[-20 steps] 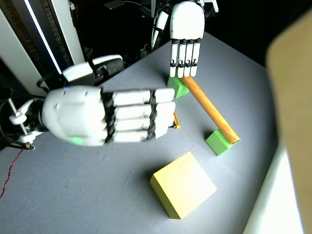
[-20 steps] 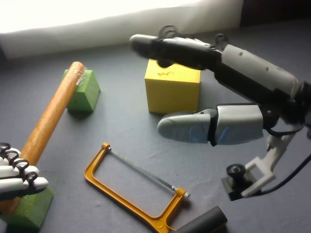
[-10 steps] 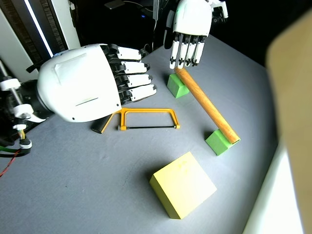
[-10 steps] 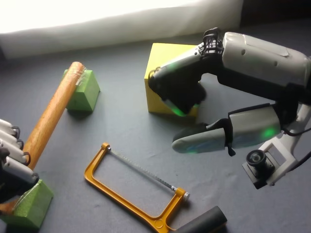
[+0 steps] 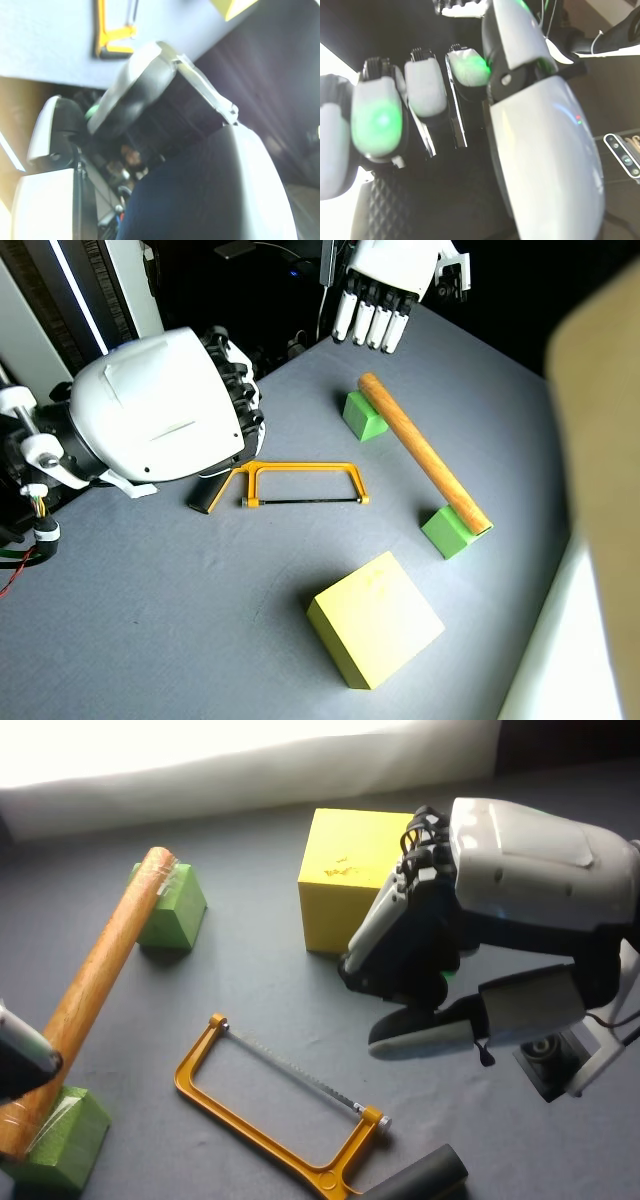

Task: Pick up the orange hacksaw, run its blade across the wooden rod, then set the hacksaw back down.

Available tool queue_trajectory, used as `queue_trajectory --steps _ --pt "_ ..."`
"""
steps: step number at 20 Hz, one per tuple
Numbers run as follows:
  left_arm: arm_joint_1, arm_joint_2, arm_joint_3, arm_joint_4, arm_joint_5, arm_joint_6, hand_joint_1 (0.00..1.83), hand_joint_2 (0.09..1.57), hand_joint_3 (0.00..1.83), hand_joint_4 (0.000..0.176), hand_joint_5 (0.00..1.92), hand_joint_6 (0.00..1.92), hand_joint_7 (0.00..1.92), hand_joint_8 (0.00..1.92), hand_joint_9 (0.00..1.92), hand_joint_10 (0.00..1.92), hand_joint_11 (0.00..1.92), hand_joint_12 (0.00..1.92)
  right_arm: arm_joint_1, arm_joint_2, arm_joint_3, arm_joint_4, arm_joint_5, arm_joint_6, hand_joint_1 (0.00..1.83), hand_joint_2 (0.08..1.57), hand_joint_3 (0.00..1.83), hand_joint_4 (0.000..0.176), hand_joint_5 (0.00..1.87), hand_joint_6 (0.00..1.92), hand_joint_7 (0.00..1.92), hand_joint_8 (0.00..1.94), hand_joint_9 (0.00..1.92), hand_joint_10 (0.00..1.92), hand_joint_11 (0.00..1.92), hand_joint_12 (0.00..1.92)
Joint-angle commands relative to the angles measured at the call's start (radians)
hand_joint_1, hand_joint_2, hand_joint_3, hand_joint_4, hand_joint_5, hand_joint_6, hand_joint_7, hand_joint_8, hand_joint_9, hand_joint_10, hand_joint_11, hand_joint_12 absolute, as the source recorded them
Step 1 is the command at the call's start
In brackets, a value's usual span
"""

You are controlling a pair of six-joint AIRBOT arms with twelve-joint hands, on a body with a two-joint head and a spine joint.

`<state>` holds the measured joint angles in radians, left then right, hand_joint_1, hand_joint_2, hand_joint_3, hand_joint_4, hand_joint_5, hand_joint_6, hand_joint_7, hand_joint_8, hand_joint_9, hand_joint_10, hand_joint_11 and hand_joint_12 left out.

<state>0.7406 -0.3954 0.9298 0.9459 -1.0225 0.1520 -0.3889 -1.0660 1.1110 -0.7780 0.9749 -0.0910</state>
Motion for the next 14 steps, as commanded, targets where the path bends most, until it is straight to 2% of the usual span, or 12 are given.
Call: queue_trajectory --steps 1,2,6,7,8,10,11,12,14 --pt "-0.004 0.002 0.011 -0.061 -0.089 0.001 0.97 1.19 0.00 0.000 1.36 1.92 1.44 1.92 1.46 1.92 1.54 1.92 0.019 0.001 0.002 0.045 0.098 0.001 0.78 1.29 0.01 0.000 1.17 1.92 1.34 1.94 1.51 1.92 1.70 1.92" --pt "-0.001 0.002 0.013 -0.061 -0.096 0.001 0.97 1.19 0.00 0.000 1.37 1.92 1.46 1.92 1.49 1.92 1.58 1.92 0.020 0.001 0.003 0.035 0.099 0.000 0.77 1.30 0.01 0.000 1.16 1.92 1.33 1.94 1.50 1.92 1.69 1.92" --pt "0.012 -0.003 0.025 -0.062 -0.109 0.000 0.96 1.20 0.00 0.024 1.34 1.92 1.45 1.92 1.48 1.92 1.57 1.92 0.047 -0.004 0.026 -0.095 0.114 0.047 0.79 1.30 0.00 0.000 1.13 1.92 1.33 1.94 1.48 1.92 1.67 1.92" --pt "0.014 -0.004 0.027 -0.062 -0.112 0.000 0.96 1.21 0.01 0.034 1.34 1.92 1.43 1.92 1.46 1.92 1.54 1.92 0.047 -0.003 0.027 -0.101 0.118 0.046 0.80 1.30 0.00 0.000 1.14 1.92 1.32 1.94 1.46 1.92 1.64 1.92" --pt "0.014 -0.005 0.027 -0.062 -0.113 0.000 0.96 1.21 0.01 0.034 1.34 1.92 1.43 1.92 1.46 1.92 1.54 1.92 0.047 -0.003 0.029 -0.102 0.126 0.032 0.80 1.30 0.00 0.000 1.14 1.92 1.32 1.94 1.46 1.92 1.64 1.92" --pt "0.013 -0.005 0.027 -0.062 -0.119 0.000 0.94 1.24 0.01 0.046 1.32 1.92 1.43 1.92 1.46 1.92 1.54 1.92 0.053 -0.002 0.033 -0.108 0.132 0.017 0.79 1.30 0.00 0.000 1.15 1.92 1.31 1.94 1.46 1.92 1.64 1.92" --pt "0.012 -0.005 0.030 -0.062 -0.121 -0.001 0.93 1.24 0.00 0.062 1.31 1.92 1.41 1.92 1.43 1.92 1.50 1.92 0.064 -0.002 0.039 -0.122 0.138 0.007 0.77 1.32 0.01 0.000 1.15 1.92 1.30 1.94 1.44 1.92 1.63 1.92" --pt "0.014 -0.006 0.034 -0.062 -0.121 -0.001 0.93 1.24 0.00 0.062 1.31 1.92 1.41 1.92 1.43 1.92 1.50 1.92 0.073 -0.003 0.045 -0.145 0.139 0.020 0.77 1.32 0.01 0.000 1.15 1.92 1.30 1.94 1.44 1.92 1.63 1.92" --pt "0.015 -0.007 0.040 -0.062 -0.126 -0.013 0.96 1.22 0.00 0.074 1.30 1.92 1.39 1.92 1.41 1.92 1.49 1.92 0.088 -0.003 0.055 -0.198 0.146 0.050 0.80 1.31 0.00 0.000 1.13 1.92 1.30 1.94 1.44 1.92 1.62 1.92"
